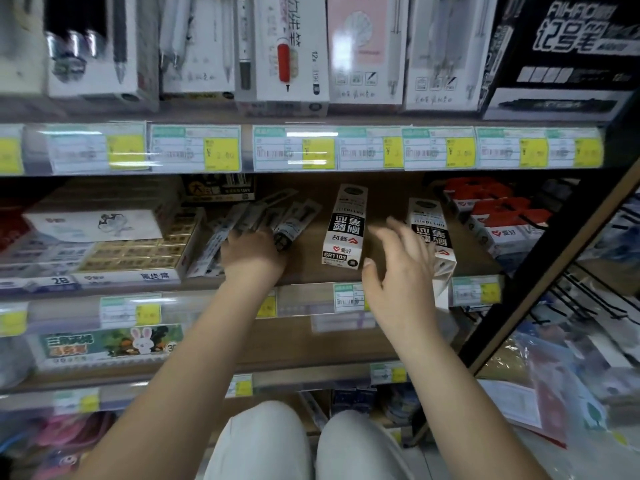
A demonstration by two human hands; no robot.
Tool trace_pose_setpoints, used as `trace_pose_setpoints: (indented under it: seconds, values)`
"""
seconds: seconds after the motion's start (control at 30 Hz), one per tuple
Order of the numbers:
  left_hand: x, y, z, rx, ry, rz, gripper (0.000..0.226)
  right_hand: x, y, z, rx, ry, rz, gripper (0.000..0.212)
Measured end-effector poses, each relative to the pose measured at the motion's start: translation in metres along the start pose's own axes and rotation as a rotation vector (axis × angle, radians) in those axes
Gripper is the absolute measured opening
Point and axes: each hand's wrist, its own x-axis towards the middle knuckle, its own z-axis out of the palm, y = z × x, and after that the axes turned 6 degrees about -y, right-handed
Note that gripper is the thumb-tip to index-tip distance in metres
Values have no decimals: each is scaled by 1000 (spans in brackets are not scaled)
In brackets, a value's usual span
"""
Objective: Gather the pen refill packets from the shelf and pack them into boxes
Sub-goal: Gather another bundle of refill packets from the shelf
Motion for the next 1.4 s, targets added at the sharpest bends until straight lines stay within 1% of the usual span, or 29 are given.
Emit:
trace_pose_setpoints:
  seconds: [0.07,0.27,0.37,0.5,0.63,0.83,0.97,1.07,1.17,1.3,1.4]
  values:
    - [-1,3,-1,26,5,-6,41,-1,-1,-1,9,1,-3,37]
    - [1,13,-8,114,-5,-25,33,-3,-2,-2,28,16,-14,38]
    - [3,18,-13,176,-28,-5,35,-5,-3,-2,36,30,-21,38]
    - [10,23,-17,202,-78,20,37,-6,-5,-1,43,37,-29,39]
    - [14,24,-17,176,-115,49,42,-6,-6,-3,49,26,-27,39]
    - [16,21,-16,94,-95,105,36,-8,-5,-7,54,18,-15,37]
    - [15,17,-21,51,-44,109,40,-11,-6,-9,66,4,1,37]
    - [7,12,-26,6,47,93,47,-11,-6,-10,68,-10,13,37]
    - [-6,2,-28,-20,123,124,51,-9,-6,-10,74,-8,11,37]
    - [-16,-17,-26,-147,215,210,34,-5,-10,-5,83,-31,-6,37]
    - [-18,-27,-24,-144,226,248,28,-3,-16,0,97,-50,-10,38]
